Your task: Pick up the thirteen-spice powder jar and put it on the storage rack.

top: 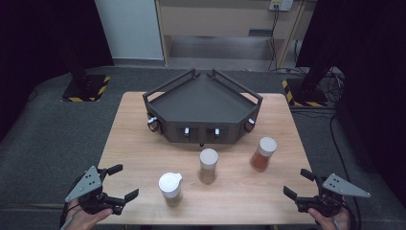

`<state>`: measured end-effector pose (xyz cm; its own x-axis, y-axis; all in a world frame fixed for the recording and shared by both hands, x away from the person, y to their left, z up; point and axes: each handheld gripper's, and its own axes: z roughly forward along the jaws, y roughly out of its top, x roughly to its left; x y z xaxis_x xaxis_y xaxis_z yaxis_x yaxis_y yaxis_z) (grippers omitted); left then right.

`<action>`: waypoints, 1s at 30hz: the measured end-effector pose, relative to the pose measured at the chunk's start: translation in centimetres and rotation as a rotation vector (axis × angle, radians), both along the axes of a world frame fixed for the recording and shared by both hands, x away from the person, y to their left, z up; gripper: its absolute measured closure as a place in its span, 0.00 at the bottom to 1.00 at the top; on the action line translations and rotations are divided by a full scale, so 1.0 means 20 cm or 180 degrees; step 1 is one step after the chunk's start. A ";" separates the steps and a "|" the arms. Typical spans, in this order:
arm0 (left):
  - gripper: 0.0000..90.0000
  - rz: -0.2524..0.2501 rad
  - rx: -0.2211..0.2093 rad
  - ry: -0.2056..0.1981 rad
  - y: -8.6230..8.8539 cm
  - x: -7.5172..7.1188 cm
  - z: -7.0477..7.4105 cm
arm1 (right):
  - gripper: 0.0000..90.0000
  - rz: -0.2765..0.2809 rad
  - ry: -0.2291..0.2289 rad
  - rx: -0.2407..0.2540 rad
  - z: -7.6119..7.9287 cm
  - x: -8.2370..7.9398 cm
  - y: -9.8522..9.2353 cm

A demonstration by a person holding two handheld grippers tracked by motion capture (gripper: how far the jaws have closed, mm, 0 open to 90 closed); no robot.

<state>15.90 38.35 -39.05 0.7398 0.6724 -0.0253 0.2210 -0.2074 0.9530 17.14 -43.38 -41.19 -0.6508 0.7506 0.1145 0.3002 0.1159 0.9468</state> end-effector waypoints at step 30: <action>0.01 -0.0345 0.0201 0.0153 -0.11 0.15 0.15 | 0.05 -0.0017 0.0002 -0.0001 0.00 0.00 0.00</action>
